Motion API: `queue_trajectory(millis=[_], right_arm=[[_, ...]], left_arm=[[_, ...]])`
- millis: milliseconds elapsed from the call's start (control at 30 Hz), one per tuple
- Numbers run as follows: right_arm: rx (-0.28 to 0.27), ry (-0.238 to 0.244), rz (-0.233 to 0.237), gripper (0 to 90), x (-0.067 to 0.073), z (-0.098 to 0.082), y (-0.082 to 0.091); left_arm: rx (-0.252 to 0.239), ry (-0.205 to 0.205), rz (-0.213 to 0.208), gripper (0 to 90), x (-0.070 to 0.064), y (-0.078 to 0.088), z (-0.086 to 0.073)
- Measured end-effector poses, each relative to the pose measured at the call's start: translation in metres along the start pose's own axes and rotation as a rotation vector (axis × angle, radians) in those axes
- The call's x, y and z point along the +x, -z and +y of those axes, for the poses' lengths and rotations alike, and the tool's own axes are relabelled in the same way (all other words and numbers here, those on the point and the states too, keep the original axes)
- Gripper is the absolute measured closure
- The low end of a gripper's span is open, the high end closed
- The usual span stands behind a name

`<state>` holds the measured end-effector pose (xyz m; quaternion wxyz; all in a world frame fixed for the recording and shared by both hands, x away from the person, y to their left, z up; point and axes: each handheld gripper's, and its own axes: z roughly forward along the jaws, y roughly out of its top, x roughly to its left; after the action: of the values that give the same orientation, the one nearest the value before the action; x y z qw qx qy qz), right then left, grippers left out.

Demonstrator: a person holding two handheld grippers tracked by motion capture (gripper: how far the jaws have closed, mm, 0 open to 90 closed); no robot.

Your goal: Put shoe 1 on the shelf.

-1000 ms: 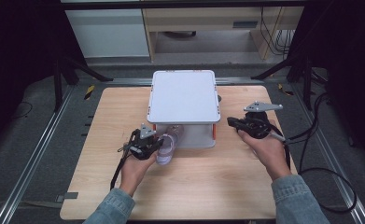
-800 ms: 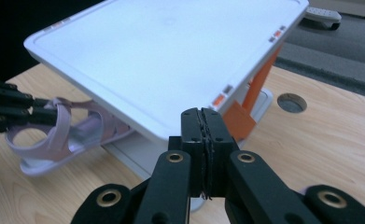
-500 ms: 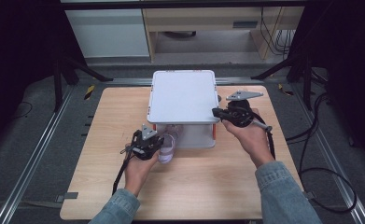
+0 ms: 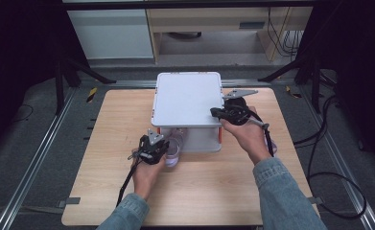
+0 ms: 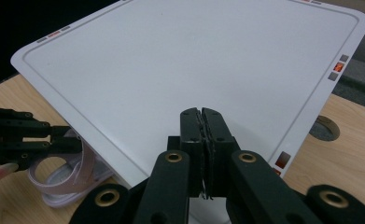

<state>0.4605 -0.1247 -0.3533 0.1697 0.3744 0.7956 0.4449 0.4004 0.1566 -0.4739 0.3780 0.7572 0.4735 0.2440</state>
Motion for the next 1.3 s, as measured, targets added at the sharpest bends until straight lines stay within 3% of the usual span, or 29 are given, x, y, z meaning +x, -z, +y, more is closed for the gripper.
queue_trajectory(millis=[367,633,933,1133,1200,1300], right_arm=[[0.015,0.014,-0.004,88.6,0.000,-0.001,-0.004],[0.018,0.019,-0.007,88.6,0.000,-0.002,-0.006],[0.020,0.026,-0.007,88.3,0.001,-0.001,-0.007],[0.021,0.029,-0.008,87.3,0.001,-0.001,-0.008],[0.021,0.030,-0.009,87.1,0.002,-0.001,-0.008],[0.021,0.036,-0.013,87.1,0.002,-0.001,-0.008]], left_arm=[[-0.019,0.058,0.036,80.4,0.004,-0.009,0.001],[-0.001,0.064,0.030,79.8,-0.001,-0.015,0.002],[-0.012,0.080,0.021,77.9,-0.005,-0.016,0.003],[-0.031,0.082,0.007,67.7,-0.004,-0.012,0.005],[-0.033,0.078,0.002,60.4,-0.004,-0.010,0.005],[-0.046,0.060,-0.015,57.9,-0.004,0.000,0.007]])
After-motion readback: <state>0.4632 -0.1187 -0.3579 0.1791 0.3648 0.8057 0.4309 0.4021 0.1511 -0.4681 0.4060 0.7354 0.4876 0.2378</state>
